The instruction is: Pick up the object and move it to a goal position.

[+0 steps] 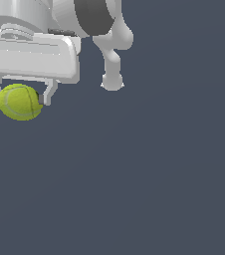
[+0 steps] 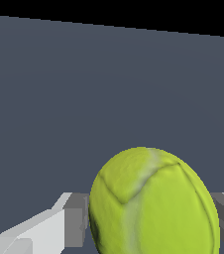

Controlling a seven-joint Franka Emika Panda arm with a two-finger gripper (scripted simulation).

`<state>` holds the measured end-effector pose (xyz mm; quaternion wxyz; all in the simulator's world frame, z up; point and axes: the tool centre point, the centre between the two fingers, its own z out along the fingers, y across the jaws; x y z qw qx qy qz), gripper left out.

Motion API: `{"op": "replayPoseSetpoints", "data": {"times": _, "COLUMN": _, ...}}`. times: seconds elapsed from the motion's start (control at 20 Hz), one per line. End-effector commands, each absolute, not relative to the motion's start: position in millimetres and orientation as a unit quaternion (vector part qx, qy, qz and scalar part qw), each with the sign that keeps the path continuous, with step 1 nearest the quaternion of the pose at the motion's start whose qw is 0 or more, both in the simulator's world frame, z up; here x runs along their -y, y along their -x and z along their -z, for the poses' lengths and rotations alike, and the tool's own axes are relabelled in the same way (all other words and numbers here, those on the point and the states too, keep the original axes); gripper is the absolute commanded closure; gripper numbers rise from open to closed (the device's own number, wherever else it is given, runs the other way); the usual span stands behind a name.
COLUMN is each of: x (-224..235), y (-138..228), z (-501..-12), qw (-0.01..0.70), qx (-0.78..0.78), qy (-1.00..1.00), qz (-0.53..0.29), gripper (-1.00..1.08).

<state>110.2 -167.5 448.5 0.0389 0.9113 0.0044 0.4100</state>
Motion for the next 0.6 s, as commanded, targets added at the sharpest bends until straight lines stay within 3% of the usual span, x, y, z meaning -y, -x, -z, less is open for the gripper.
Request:
{"op": "replayPoseSetpoints", "data": {"times": 0.0, "x": 171, "y": -107, "z": -460, "qw": 0.039, "qx": -0.007, "qy": -0.906, "qz": -0.421, "gripper": 1.08}}
{"op": "replayPoseSetpoints", "data": {"times": 0.55, "x": 178, "y": -101, "z": -475, "qw": 0.037, "qx": -0.009, "qy": -0.899, "qz": -0.435, "gripper": 1.08}}
